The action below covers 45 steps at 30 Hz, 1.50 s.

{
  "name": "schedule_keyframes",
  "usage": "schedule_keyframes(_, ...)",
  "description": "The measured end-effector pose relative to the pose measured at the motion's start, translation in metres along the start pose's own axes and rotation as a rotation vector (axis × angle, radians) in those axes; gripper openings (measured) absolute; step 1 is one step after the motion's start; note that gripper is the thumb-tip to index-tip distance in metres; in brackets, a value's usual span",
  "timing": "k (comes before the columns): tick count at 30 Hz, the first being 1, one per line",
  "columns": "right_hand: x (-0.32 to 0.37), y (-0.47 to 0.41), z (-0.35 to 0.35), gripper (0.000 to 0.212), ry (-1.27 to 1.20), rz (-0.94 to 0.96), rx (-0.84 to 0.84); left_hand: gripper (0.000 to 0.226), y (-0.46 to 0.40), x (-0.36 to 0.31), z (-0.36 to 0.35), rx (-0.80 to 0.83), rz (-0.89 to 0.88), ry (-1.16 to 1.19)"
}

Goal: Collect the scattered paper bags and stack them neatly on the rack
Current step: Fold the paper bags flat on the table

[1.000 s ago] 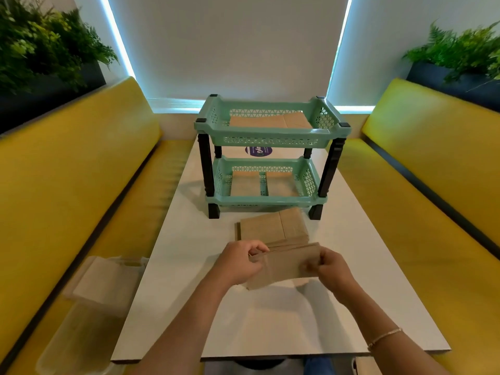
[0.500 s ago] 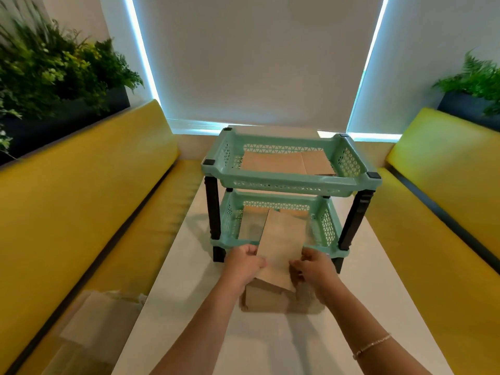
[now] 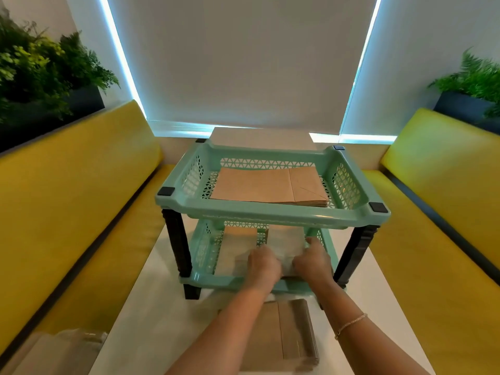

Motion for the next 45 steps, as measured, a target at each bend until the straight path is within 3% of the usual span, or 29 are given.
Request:
schedule_keyframes(16, -0.018, -0.028, -0.023, 0.038, 0.205, -0.061, -0.006, 0.02, 0.0, -0.005, -0.017, 0.094, -0.018, -0.169)
schedule_keyframes(24, -0.003, 0.015, 0.002, 0.049, 0.205, 0.147, -0.014, 0.032, 0.021, -0.009, 0.015, -0.049, -0.128, -0.061)
schedule_keyframes(27, -0.014, 0.041, 0.01, 0.05, 0.215, 0.15, 0.017, 0.026, 0.046, 0.002, 0.031, 0.014, -0.154, -0.064)
schedule_keyframes(31, -0.045, 0.072, 0.021, 0.042, 0.348, 0.164, -0.06, 0.015, 0.087, 0.041, 0.03, 0.117, -0.141, -0.147)
schedule_keyframes(37, -0.087, 0.105, -0.003, 0.04, 0.411, 0.124, -0.036, 0.034, 0.119, 0.079, -0.001, 0.285, -0.045, -0.303)
schedule_keyframes(45, -0.082, 0.128, -0.011, 0.044, 0.373, 0.194, -0.155, 0.04, 0.121, 0.083, -0.009, 0.263, -0.074, -0.329)
Point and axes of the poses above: each hand's wrist, its own y-axis away from the middle knuckle, its own z-axis out of the back of the hand, x = y × z, the point moved 7 cm from there along -y, towards the middle knuckle, and after that the axes turned 9 degrees about -z, right-handed, at the moved point
